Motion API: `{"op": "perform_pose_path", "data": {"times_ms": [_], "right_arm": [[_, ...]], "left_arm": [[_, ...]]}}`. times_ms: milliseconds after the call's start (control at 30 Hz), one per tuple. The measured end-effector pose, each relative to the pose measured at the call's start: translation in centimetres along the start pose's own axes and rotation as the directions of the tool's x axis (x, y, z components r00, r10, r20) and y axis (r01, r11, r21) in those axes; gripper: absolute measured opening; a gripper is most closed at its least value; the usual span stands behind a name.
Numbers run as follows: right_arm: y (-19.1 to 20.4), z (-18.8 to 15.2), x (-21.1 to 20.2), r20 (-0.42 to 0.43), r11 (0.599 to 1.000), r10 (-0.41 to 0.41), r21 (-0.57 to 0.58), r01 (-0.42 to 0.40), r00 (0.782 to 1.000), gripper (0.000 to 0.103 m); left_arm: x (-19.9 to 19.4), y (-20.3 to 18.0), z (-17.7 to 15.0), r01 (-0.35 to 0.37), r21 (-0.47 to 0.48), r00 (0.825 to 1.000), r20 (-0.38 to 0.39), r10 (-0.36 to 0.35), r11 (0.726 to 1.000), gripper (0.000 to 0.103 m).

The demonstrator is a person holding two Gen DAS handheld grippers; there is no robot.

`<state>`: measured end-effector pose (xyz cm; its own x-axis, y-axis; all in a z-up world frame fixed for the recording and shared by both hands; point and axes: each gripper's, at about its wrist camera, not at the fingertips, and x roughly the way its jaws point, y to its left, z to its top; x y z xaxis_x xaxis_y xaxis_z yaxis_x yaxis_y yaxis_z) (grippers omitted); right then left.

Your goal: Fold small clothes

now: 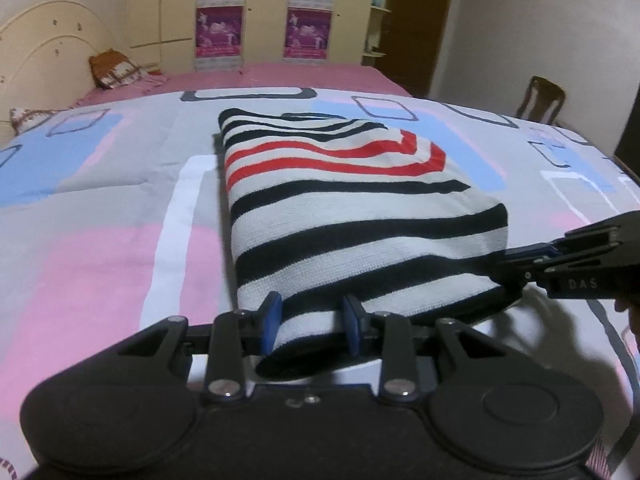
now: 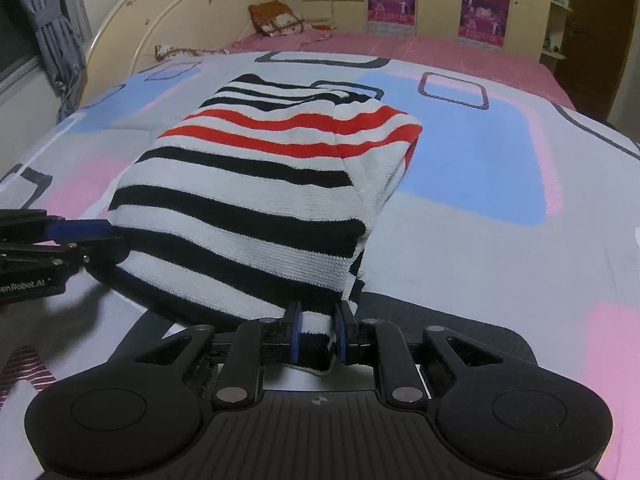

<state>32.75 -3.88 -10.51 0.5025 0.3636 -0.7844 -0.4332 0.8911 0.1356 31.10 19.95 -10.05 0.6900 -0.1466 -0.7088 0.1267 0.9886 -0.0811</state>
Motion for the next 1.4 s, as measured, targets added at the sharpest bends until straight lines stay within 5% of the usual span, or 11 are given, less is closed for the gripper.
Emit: {"op": "perform_pose_path", "data": {"times_ms": [600, 667, 700, 733, 933, 1133, 1400], "right_arm": [[-0.1, 0.0, -0.7, -0.008, 1.0, -0.006, 0.012, 0.006, 1.0, 0.016], [-0.5, -0.1, -1.1, 0.001, 0.999, -0.005, 0.051, 0.005, 1.0, 0.05], [-0.7, -0.4, -1.6, 0.014, 0.995, -0.056, 0.078, 0.055, 0.998, 0.095], [-0.9, -0.7, -2.2, 0.048, 0.993, -0.083, 0.088, 0.078, 0.995, 0.098], [-1.1, -2.6, -6.1, 0.104, 0.991, -0.082, 0.113, 0.07, 0.991, 0.098], [0.1, -3.8, -11.4, 0.121, 0.987, -0.097, 0.139, 0.08, 0.988, 0.103], [1.6, -7.2, -19.7, 0.19, 0.983, -0.102, 0.168, 0.07, 0.976, 0.103]], "left_arm": [[0.2, -1.9, 0.4, -0.108, 0.016, 0.994, -0.031, 0.109, 0.994, 0.037], [-0.4, -2.2, 0.5, -0.131, 0.009, 0.991, -0.026, 0.131, 0.991, 0.064], [-0.8, -2.3, 0.4, -0.152, 0.007, 0.988, -0.015, 0.152, 0.988, 0.09], [-1.3, -2.6, 0.2, -0.155, 0.011, 0.988, 0.002, 0.155, 0.988, 0.092], [-5.0, -3.9, -1.7, -0.16, -0.002, 0.987, 0.036, 0.16, 0.987, 0.101], [-11.3, -6.5, -2.5, -0.237, -0.019, 0.961, 0.143, 0.237, 0.971, 0.103], [-18.4, -9.2, -3.0, -0.168, -0.081, 0.963, 0.201, 0.181, 0.982, 0.103]]}}
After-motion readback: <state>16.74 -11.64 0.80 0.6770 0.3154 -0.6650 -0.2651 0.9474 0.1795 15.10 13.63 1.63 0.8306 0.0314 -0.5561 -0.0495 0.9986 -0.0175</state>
